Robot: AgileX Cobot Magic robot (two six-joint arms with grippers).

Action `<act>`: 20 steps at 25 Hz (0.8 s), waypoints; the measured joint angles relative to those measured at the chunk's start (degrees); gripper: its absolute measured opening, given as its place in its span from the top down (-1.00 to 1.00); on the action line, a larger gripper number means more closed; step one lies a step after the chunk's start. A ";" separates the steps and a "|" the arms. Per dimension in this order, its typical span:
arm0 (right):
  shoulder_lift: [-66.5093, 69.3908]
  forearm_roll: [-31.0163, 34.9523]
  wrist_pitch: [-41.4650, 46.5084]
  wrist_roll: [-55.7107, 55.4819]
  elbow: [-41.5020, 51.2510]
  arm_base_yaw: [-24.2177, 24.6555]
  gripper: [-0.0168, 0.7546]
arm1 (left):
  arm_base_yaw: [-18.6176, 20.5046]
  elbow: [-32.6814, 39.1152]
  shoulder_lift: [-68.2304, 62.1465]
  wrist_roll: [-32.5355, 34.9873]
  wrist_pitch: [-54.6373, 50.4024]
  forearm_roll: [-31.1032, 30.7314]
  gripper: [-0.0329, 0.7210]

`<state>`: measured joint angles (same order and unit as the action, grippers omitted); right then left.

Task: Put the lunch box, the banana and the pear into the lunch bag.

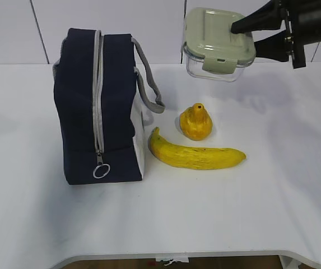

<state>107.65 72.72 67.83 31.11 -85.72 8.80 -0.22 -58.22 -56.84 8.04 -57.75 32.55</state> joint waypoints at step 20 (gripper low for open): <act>0.00 1.93 -4.99 0.00 -9.77 -11.21 0.02 | 0.00 -21.27 -37.75 16.39 -6.64 19.44 0.01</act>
<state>107.65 74.64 62.85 31.11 -95.49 -2.40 -0.22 -79.49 -94.59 24.43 -64.39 51.99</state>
